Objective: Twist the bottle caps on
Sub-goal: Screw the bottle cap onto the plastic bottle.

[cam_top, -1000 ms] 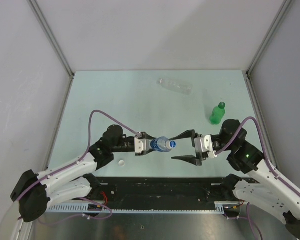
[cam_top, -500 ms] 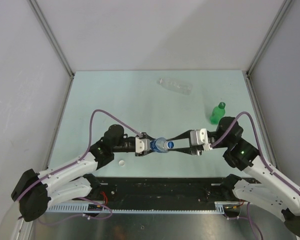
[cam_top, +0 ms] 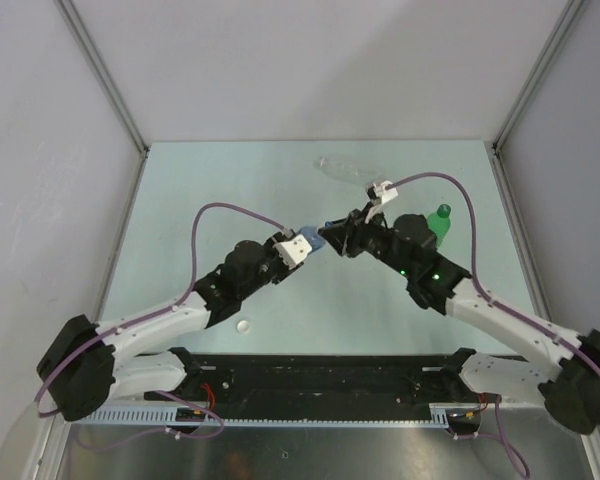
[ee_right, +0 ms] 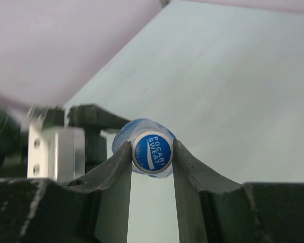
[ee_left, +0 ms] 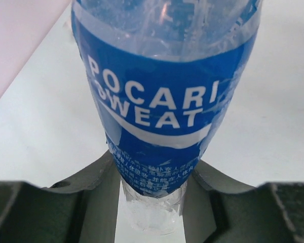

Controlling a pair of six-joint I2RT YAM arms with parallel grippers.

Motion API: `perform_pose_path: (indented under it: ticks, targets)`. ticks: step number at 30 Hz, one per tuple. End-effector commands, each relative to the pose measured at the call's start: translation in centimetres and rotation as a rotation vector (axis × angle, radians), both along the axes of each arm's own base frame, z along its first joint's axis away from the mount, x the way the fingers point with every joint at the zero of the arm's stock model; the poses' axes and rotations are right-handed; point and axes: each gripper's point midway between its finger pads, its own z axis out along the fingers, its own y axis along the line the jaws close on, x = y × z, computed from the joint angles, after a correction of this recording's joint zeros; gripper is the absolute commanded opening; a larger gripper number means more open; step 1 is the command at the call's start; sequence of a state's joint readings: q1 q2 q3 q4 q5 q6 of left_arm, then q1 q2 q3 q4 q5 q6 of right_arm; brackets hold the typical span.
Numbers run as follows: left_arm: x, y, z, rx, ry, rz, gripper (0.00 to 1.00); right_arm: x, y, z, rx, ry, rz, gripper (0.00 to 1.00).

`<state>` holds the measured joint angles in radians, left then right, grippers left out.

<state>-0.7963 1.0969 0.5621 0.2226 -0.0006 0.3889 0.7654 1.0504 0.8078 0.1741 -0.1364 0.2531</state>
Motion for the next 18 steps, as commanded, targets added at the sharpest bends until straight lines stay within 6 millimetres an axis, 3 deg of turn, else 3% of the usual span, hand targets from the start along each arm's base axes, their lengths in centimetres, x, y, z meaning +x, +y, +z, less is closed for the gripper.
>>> perform_pose_path:
  ticks: [1, 4, 7, 10, 16, 18]
  targets:
    - [4.3, -0.4, 12.3, -0.295, -0.284, 0.246, 0.0, 4.5, -0.9, -4.8, 0.122, 0.283, -0.343, 0.0]
    - [4.5, -0.9, 11.4, -0.28, -0.276, 0.263, 0.0, 5.5, -0.2, -3.7, 0.202, 0.269, -0.353, 0.01]
    - [4.1, -1.3, 10.6, -0.281, -0.256, 0.235, 0.0, 5.7, 0.0, -2.7, 0.218, 0.221, -0.336, 0.29]
    - [3.4, -1.6, 10.1, -0.305, -0.227, 0.205, 0.0, 5.4, -0.1, -1.6, 0.188, 0.149, -0.304, 0.43]
    - [2.9, -2.3, 9.5, -0.345, -0.175, 0.179, 0.0, 5.2, 0.2, -0.3, 0.178, 0.072, -0.292, 0.58]
    - [2.7, -2.5, 9.6, -0.353, -0.17, 0.165, 0.0, 5.3, 0.1, -0.4, 0.163, 0.058, -0.295, 0.54]
